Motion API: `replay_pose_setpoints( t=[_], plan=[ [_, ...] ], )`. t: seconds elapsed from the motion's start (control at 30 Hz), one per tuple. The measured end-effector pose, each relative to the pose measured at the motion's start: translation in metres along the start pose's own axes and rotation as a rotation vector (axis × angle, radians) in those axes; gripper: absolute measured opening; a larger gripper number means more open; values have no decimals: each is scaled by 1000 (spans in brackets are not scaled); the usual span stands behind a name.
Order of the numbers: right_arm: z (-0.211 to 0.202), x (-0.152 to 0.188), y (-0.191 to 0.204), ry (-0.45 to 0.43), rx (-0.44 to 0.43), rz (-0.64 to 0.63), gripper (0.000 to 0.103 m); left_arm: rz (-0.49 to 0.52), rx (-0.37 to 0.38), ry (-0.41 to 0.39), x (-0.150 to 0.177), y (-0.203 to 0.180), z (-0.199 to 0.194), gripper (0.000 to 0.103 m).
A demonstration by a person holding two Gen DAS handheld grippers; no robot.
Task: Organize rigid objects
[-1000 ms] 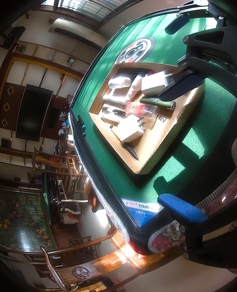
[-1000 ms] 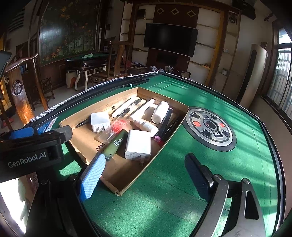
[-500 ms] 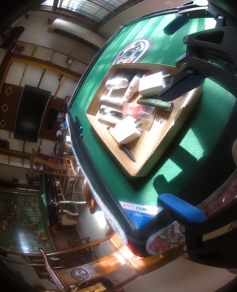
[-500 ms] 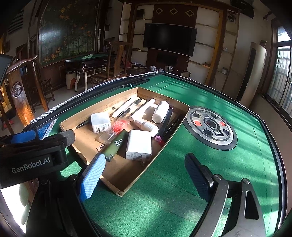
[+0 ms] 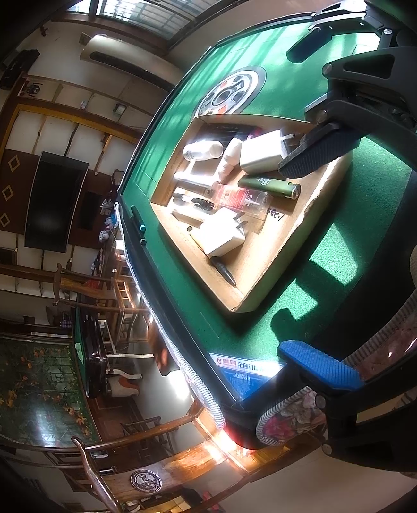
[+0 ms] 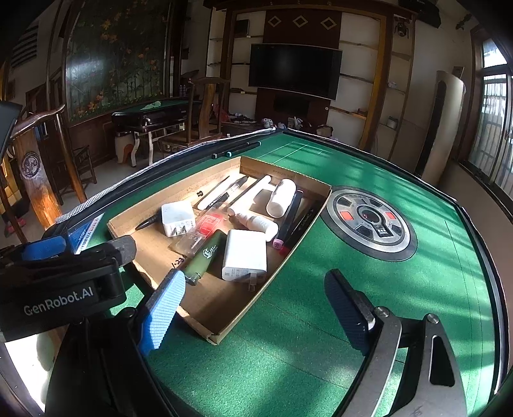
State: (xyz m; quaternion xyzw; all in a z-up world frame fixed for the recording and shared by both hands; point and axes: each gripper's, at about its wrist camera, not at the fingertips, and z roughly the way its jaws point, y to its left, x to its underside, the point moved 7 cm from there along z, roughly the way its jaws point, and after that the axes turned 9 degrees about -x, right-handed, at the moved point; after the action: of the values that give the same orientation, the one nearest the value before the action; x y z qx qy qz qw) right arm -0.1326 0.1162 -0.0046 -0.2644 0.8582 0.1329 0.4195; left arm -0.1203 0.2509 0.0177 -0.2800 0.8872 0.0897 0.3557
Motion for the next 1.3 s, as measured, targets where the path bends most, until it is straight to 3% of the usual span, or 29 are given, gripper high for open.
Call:
replay_pose_setpoints(
  t=[1.3],
  plan=[
    [-19,4,-9,-13,5,13,88,10,-10,-49,-3,-6,-22,102]
  ],
)
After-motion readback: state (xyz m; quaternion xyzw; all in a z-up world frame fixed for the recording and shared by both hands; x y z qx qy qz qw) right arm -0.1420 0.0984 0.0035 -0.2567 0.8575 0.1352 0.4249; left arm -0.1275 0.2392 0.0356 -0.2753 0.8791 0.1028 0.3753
